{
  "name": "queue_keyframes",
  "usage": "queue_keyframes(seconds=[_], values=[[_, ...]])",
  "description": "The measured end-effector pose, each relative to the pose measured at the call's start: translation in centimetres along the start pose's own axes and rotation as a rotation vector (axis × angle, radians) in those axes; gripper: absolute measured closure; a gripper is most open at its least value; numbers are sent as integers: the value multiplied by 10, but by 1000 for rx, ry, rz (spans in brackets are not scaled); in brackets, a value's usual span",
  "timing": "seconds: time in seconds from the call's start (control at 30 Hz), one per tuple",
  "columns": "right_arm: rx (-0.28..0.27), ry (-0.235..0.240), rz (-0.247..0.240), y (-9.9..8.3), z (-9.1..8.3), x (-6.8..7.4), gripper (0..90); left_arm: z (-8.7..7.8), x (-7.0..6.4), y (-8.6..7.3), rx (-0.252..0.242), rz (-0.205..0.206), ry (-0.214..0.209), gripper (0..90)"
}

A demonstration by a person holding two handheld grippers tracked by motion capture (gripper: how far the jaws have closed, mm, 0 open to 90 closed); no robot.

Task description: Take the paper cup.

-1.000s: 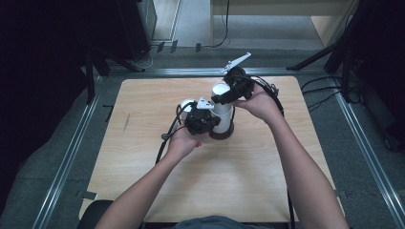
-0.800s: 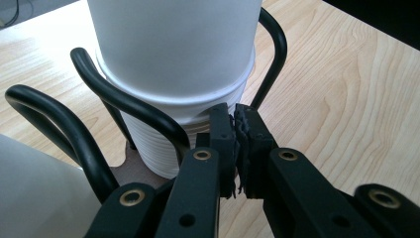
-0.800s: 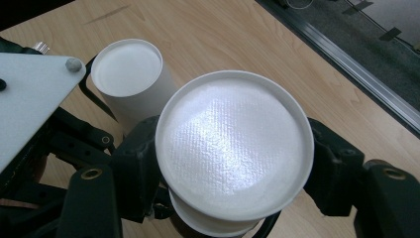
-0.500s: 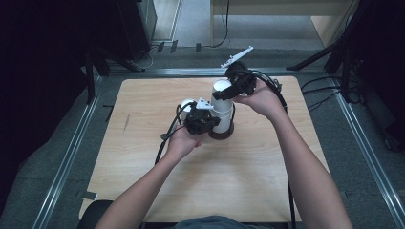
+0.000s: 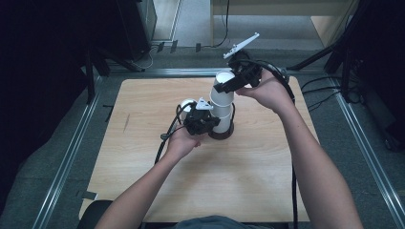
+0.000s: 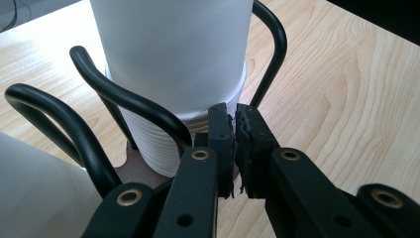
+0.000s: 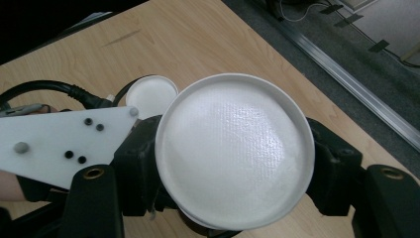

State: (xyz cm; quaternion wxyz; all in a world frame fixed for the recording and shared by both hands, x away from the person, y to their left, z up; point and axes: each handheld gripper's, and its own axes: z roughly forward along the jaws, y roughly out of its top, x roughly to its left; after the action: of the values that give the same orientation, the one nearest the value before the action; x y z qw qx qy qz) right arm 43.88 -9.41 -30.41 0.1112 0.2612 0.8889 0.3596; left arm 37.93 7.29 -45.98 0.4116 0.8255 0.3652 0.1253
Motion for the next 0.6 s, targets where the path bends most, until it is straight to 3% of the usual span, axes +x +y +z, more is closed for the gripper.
queue_keyframes(seconds=[0.13,0.3,0.6], values=[[-8,-13,-1,6,-15,1,334,0,0,-1,5,7,-3,845],[-12,-20,-38,10,-33,4,334,2,0,-2,14,5,-9,833],[13,-2,-67,-3,-53,11,334,-2,1,-6,29,-6,-61,793]])
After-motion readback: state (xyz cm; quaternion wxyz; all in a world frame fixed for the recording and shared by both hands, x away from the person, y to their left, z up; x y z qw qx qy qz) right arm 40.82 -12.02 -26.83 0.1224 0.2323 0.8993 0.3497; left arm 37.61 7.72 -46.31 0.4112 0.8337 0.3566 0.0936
